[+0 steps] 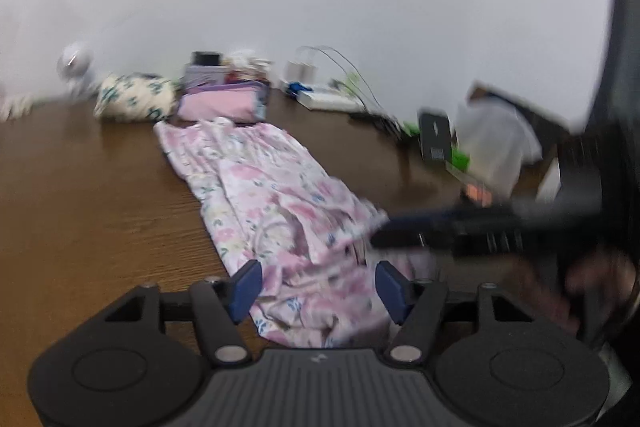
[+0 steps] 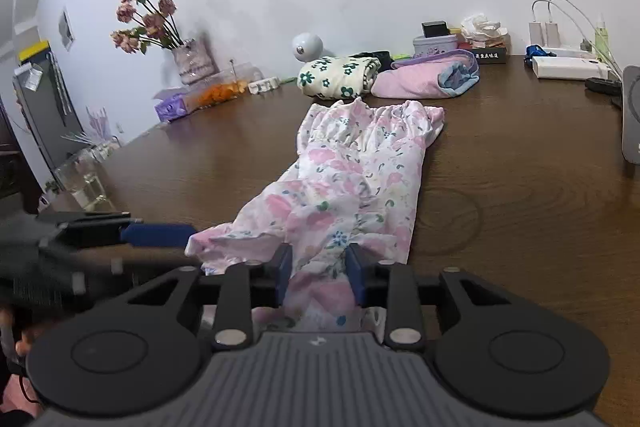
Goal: Fold clothes
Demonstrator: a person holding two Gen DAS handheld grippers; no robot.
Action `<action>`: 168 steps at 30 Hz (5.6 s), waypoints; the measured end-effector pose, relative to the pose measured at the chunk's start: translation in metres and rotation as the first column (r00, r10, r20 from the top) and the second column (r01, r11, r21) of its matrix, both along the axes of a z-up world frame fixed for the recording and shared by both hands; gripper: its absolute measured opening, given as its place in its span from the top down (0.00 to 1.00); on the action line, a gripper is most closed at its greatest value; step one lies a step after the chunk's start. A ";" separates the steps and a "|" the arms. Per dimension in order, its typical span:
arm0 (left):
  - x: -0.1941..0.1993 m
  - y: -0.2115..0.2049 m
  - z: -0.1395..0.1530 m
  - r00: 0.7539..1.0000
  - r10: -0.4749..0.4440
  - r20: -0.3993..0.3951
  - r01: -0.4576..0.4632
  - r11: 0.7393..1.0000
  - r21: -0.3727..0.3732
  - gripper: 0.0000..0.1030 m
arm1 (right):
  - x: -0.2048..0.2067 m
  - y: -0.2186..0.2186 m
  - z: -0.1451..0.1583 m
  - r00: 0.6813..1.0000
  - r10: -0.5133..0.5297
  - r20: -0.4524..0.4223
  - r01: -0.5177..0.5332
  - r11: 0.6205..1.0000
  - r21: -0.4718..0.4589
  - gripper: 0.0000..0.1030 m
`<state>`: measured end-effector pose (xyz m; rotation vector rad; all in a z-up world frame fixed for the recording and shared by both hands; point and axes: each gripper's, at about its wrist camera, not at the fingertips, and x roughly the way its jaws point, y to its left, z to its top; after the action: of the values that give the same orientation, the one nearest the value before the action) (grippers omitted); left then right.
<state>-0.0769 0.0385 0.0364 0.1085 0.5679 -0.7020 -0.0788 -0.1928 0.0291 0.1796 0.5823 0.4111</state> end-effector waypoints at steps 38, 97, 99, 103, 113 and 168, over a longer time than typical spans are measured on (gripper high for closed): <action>-0.131 -0.031 -0.083 0.610 -0.576 0.545 0.135 0.753 0.645 0.19 | -0.016 0.013 -0.003 0.974 0.086 -0.211 -0.120 0.981 -0.154 0.71; -0.010 0.005 0.005 0.838 -0.537 0.092 0.534 0.843 0.056 0.24 | -0.010 -0.080 -0.028 0.864 0.477 -0.159 -0.306 0.749 0.588 0.86; -0.008 -0.001 0.003 0.823 -0.561 0.092 0.560 0.828 0.041 0.24 | -0.009 -0.083 -0.031 0.851 0.500 -0.161 -0.308 0.724 0.617 0.86; 0.000 -0.007 -0.002 0.775 -0.631 0.042 0.632 0.775 -0.014 0.59 | -0.008 -0.085 -0.028 0.844 0.511 -0.161 -0.314 0.716 0.623 0.86; 0.036 0.004 -0.007 0.767 -0.624 -0.146 0.584 0.775 -0.243 0.88 | -0.075 -0.074 0.021 0.887 0.426 0.180 -0.441 0.896 0.055 0.20; -0.028 0.032 0.018 0.987 0.078 -0.143 -0.094 0.990 -0.103 0.24 | 0.057 -0.079 -0.028 0.857 0.325 -0.401 -0.045 0.821 0.570 0.78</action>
<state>-0.1046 0.0708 0.0541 -0.0669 0.6619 -0.6581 -0.0219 -0.2718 0.0009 0.8005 0.9769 0.7391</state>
